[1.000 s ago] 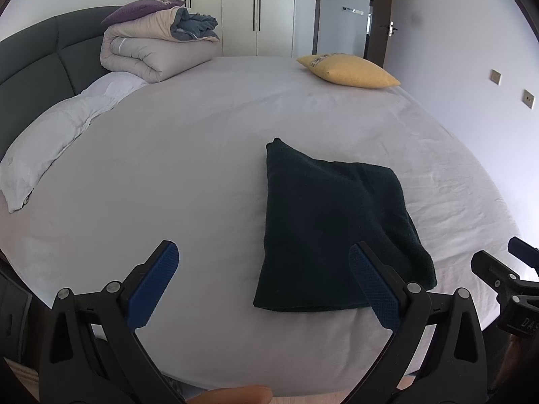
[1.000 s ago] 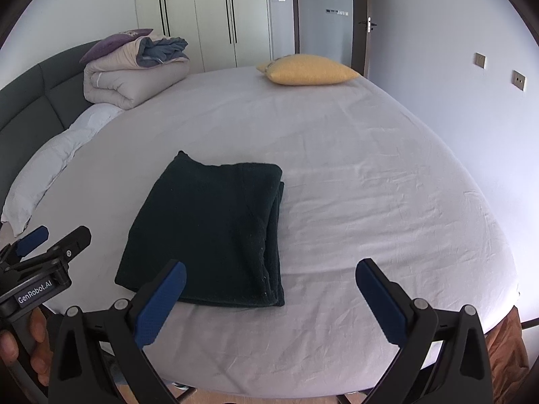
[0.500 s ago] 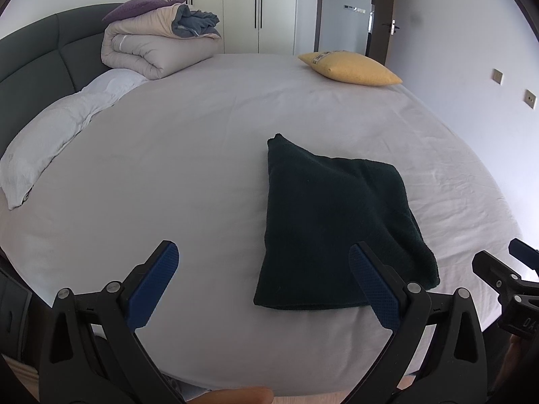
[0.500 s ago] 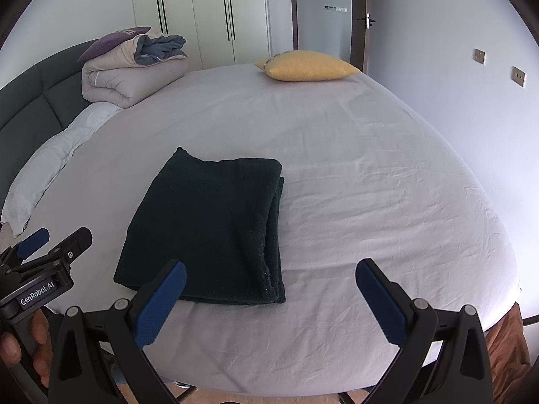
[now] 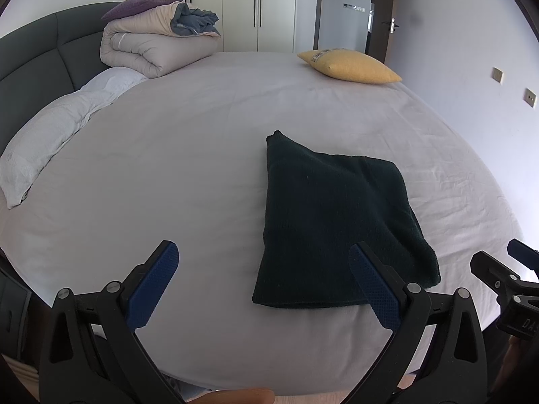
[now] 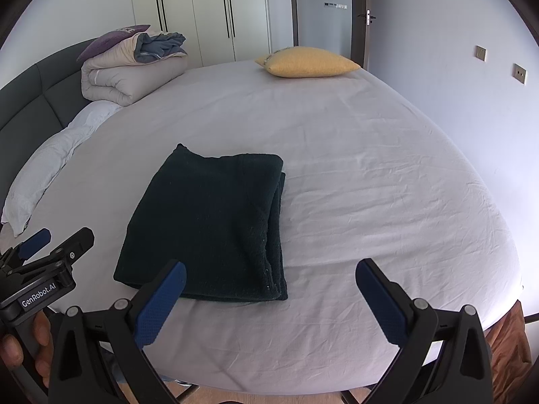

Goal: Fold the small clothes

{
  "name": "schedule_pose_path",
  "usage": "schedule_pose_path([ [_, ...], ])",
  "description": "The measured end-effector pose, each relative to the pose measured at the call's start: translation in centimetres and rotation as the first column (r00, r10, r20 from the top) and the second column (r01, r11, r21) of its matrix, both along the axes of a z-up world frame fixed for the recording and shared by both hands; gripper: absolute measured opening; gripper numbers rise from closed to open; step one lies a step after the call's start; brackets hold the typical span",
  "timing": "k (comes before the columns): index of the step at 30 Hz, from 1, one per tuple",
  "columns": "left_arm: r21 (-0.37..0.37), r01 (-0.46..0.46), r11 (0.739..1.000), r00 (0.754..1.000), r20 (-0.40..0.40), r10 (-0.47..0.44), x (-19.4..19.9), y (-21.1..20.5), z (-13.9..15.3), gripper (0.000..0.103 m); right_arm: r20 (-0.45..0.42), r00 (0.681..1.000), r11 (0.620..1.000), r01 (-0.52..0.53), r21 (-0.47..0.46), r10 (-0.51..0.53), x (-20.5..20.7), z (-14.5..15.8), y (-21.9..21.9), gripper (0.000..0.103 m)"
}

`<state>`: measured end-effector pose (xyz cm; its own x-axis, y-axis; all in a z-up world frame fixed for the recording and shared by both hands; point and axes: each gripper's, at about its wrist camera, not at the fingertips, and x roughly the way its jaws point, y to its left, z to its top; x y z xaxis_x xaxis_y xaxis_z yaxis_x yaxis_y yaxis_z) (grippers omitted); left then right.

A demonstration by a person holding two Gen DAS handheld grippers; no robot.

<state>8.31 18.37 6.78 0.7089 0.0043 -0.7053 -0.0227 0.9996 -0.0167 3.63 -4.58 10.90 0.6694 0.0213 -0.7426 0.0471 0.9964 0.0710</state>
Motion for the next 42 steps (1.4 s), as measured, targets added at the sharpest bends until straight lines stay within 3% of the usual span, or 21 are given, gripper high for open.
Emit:
schedule_pose_path([
  [42, -0.003, 0.003, 1.000, 1.000, -0.005, -0.003, 0.18, 0.12, -0.28, 0.103, -0.005, 1.000, 1.000, -0.001, 0.005, 0.001, -0.08, -0.57, -0.05, 0.103],
])
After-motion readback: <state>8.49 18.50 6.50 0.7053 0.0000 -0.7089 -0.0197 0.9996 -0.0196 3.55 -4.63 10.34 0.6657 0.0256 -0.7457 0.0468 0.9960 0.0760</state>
